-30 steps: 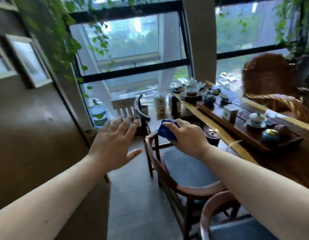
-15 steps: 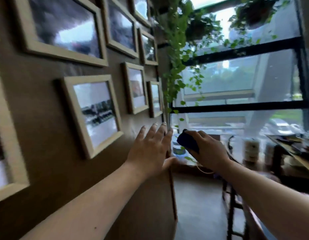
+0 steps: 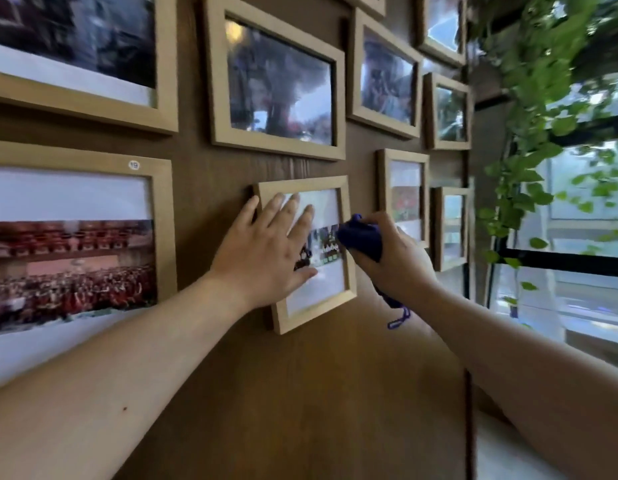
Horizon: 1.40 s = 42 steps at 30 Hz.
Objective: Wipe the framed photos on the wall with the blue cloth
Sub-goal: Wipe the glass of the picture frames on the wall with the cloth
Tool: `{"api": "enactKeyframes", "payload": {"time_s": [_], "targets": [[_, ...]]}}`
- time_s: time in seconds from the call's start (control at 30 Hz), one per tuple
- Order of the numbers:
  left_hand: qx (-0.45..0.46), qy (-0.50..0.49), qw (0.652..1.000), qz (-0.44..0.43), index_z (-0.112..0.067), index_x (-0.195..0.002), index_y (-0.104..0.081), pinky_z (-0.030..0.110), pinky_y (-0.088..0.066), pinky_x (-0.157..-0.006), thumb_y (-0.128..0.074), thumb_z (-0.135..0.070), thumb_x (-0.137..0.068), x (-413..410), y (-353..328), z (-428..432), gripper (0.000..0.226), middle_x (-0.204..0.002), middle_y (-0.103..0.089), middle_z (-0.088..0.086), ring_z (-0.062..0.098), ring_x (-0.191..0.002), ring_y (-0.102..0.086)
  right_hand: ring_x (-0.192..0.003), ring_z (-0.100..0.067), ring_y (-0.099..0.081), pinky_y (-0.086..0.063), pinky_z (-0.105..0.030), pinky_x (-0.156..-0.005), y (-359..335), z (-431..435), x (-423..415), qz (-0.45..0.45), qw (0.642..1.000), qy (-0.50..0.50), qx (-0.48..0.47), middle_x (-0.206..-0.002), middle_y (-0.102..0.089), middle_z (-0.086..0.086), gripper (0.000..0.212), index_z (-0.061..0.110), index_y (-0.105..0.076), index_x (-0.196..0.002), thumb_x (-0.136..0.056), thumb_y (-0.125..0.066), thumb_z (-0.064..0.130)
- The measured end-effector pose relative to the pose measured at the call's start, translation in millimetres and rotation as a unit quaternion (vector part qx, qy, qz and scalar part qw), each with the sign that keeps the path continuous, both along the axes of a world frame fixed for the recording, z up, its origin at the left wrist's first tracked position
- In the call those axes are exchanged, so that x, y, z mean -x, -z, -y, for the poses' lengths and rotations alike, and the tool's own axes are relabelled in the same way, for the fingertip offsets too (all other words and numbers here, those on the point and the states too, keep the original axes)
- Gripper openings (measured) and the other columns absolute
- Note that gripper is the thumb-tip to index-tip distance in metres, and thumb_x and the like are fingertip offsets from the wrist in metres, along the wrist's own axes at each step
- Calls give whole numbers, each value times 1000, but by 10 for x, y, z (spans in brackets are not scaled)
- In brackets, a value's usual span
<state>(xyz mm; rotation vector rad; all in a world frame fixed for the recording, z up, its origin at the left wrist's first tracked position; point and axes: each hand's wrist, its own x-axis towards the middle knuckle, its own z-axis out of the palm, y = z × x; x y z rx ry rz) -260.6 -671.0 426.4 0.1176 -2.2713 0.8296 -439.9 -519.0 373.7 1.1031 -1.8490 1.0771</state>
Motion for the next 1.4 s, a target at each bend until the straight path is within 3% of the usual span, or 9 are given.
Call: {"api": "enactKeyframes", "payload": {"time_s": [0.23, 0.33, 0.43, 0.6, 0.77, 0.93, 1.03, 1.27, 1.4], "targets": [[12, -84, 996, -33, -14, -149, -4, 52, -7, -118, -36, -70, -83, -74, -231, 86, 92, -160, -6, 15, 30, -146, -1, -70, -14, -54, -39, -25, -49, -226, 397, -12, -16, 996, -74, 37, -101, -59, 3, 38, 36, -38, -110, -82, -62, 44], [24, -115, 992, -39, -13, -149, -3, 52, -4, -118, -34, -72, -82, -9, -242, 148, 94, -160, -3, 14, 28, -146, 4, -74, -18, -57, -49, -35, -54, -334, 416, 103, 10, 995, -79, 57, -106, -60, 1, 38, 36, -38, -110, -82, -62, 41], [20, -138, 989, -38, -15, -149, 2, 53, -1, -118, -31, -74, -81, 43, -247, 217, 95, -161, 5, 11, 25, -145, 12, -78, -19, -57, -53, -41, -60, -428, 391, 241, 24, 995, -65, 72, -112, -59, 0, 37, 34, -38, -113, -83, -60, 43], [7, -161, 987, -26, -18, -149, 1, 55, -3, -118, -39, -77, -77, 32, -288, 285, 102, -161, 1, 10, 26, -146, 8, -71, -18, -50, -41, -27, -50, -495, 430, 428, -1, 1000, -13, 28, -106, -54, -3, 40, 33, -40, -121, -85, -55, 42], [10, -159, 987, -27, -18, -149, -1, 56, -1, -117, -49, -74, -76, 52, -285, 300, 104, -161, -1, 10, 25, -147, 7, -70, -21, -50, -43, -30, -53, -410, 574, 345, -21, 999, 31, -2, -105, -51, -5, 42, 29, -45, -126, -87, -55, 39], [15, -141, 989, -32, -18, -149, -4, 58, -3, -117, -53, -71, -76, 66, -294, 337, 103, -161, -4, 10, 26, -147, 4, -67, -20, -53, -49, -31, -51, -396, 759, -111, -118, 992, -19, -32, -107, -53, -4, 41, 28, -47, -123, -85, -58, 40], [23, -127, 991, -36, -19, -149, -5, 58, -4, -117, -55, -68, -77, 66, -286, 359, 100, -161, -7, 10, 26, -147, 1, -61, -19, -50, -40, -26, -47, -364, 871, -293, -167, 984, -48, -29, -101, -53, -6, 40, 25, -53, -118, -82, -63, 36], [36, -128, 990, -37, -17, -149, -3, 59, 0, -116, -48, -76, -75, 68, -283, 441, 104, -161, -4, 11, 26, -147, 3, -65, -25, -54, -44, -29, -47, -134, 610, 245, -63, 994, 85, -27, -98, -52, -5, 33, 26, -55, -112, -82, -63, 35], [40, -128, 990, -38, -17, -149, -5, 59, -1, -116, -48, -76, -74, 75, -291, 434, 104, -160, -6, 12, 27, -147, 0, -63, -23, -53, -47, -31, -47, -11, 607, 201, -61, 993, 91, -45, -98, -51, -5, 29, 26, -55, -109, -82, -61, 35]]}}
